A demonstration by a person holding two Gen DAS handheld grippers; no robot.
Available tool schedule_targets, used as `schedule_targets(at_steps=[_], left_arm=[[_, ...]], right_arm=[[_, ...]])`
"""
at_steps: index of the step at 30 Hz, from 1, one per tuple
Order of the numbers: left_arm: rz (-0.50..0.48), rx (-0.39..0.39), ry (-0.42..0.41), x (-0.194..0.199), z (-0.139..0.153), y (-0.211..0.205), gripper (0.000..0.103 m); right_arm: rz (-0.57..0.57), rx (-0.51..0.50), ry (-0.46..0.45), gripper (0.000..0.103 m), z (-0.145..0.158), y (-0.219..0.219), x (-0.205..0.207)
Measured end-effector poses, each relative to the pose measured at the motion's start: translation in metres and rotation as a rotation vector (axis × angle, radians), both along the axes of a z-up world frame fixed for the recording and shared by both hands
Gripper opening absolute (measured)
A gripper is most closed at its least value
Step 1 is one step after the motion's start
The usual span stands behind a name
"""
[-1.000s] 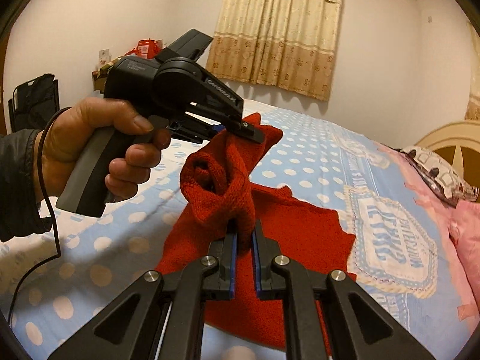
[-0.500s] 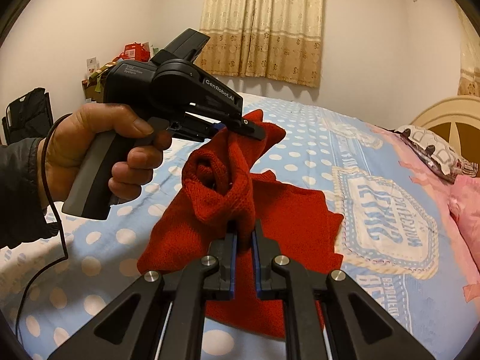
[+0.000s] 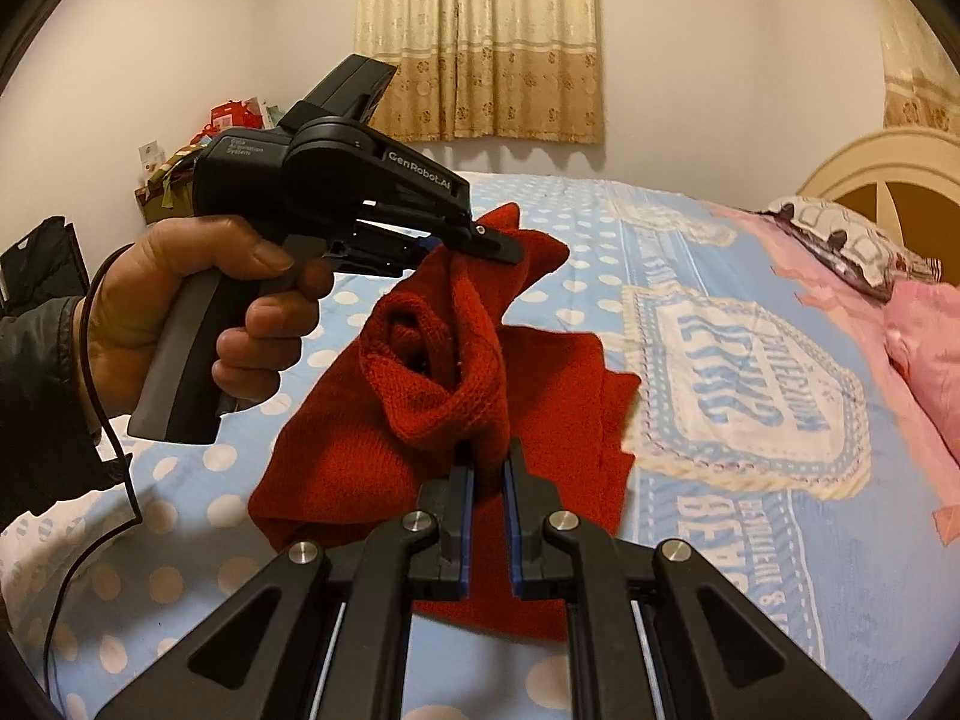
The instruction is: Fold small clothes
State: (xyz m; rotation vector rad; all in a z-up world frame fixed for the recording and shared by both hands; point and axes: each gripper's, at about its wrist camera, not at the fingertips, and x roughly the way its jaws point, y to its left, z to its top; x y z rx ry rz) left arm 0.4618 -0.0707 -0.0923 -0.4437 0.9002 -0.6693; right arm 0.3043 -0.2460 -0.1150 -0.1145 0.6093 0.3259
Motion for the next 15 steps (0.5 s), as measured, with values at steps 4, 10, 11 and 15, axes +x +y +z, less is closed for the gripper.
schedule_targets(at_steps=[4,10,11,15], left_arm=[[-0.014,0.016,0.011,0.003,-0.006,-0.016,0.014],[-0.033,0.064,0.018,0.006,-0.016,-0.037,0.014],[-0.034,0.081,0.017,0.006,-0.018,-0.041,0.014],[-0.032,0.115,0.019,0.007,-0.022,-0.048,0.014]], right_arm=[[-0.020,0.022,0.039,0.008,-0.007,-0.012,0.002],[-0.045,0.094,0.110,0.008,-0.018,-0.035,0.002],[-0.043,0.112,0.130,0.008,-0.020,-0.038,0.002],[-0.030,0.164,0.174,0.008,-0.025,-0.046,-0.001]])
